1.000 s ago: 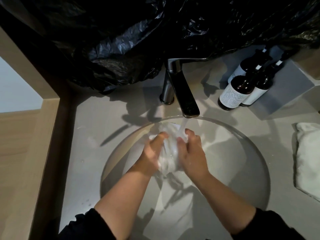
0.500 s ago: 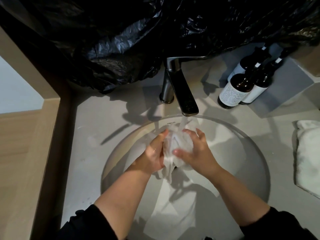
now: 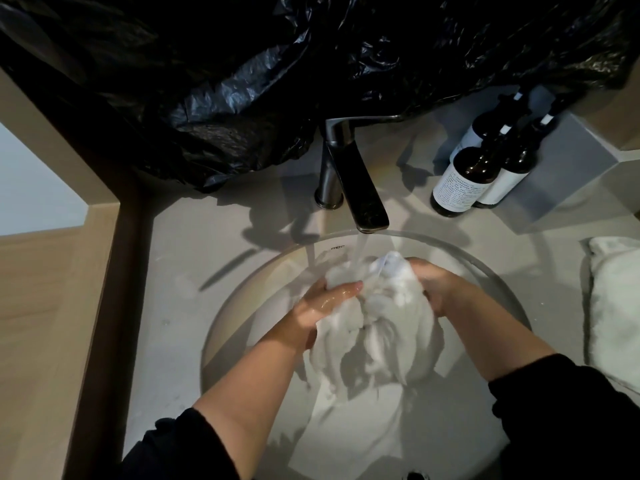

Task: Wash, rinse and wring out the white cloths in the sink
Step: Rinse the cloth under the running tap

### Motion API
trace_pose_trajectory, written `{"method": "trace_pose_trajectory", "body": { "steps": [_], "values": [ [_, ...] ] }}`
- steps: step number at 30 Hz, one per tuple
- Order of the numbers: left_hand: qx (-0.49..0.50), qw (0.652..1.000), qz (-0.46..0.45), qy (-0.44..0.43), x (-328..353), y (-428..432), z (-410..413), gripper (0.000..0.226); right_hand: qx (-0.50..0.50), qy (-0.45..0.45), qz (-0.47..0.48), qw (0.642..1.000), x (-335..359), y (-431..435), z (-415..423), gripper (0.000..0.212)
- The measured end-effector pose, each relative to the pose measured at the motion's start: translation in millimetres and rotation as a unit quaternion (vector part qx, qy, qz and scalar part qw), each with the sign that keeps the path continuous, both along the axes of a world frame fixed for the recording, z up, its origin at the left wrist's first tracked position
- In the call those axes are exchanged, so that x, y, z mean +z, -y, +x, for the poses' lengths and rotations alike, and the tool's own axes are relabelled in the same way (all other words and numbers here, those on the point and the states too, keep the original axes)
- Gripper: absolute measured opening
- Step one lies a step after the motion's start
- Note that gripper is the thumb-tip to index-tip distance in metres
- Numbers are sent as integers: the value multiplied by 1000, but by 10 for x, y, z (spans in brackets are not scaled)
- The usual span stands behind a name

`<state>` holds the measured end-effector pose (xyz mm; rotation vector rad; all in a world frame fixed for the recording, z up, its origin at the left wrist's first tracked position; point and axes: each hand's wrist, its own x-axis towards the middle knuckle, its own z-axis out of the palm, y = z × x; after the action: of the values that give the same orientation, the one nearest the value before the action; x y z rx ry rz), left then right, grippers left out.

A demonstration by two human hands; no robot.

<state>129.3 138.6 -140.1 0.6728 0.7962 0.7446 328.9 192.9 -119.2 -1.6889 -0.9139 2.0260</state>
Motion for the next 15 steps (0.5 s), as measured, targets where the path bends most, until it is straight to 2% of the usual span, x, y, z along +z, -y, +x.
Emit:
{"method": "trace_pose_trajectory", "body": {
  "steps": [3, 5, 7, 8, 9, 10, 11, 12, 13, 14, 15],
  "values": [
    [91, 994, -36, 51, -198, -59, -22, 53, 7, 125, 97, 987, 49, 92, -228, 41],
    [144, 985, -76, 53, -216, -74, -46, 48, 8, 169, 219, 961, 96, 320, -494, 36],
    [215, 971, -100, -11, -261, -122, -59, 30, 75, 248, 346, 902, 59, 615, -737, 47],
    [227, 968, -106, -8, -246, -113, -66, 26, 111, 332, 382, 855, 42, 721, -840, 55],
    [222, 968, -115, 28, -211, -91, -62, 26, 102, 386, 404, 823, 68, 752, -905, 56],
    [212, 969, -120, 46, -186, -95, -59, 22, 97, 438, 401, 799, 40, 686, -920, 48],
    [197, 973, -112, 50, -218, -99, -65, 19, 88, 461, 355, 808, 33, 576, -909, 36],
    [200, 973, -107, 52, -250, -119, -54, 17, 37, 432, 301, 850, 13, 456, -893, 33],
    [194, 975, -95, 60, -275, -128, -43, 19, 20, 426, 227, 876, -2, 328, -815, 40],
    [195, 974, -99, 66, -350, -148, -32, 27, 40, 435, 155, 886, -11, 209, -726, 44],
    [200, 969, -126, 76, -368, -165, -13, 39, 31, 402, 100, 910, 8, 134, -650, 43]
  ]
}}
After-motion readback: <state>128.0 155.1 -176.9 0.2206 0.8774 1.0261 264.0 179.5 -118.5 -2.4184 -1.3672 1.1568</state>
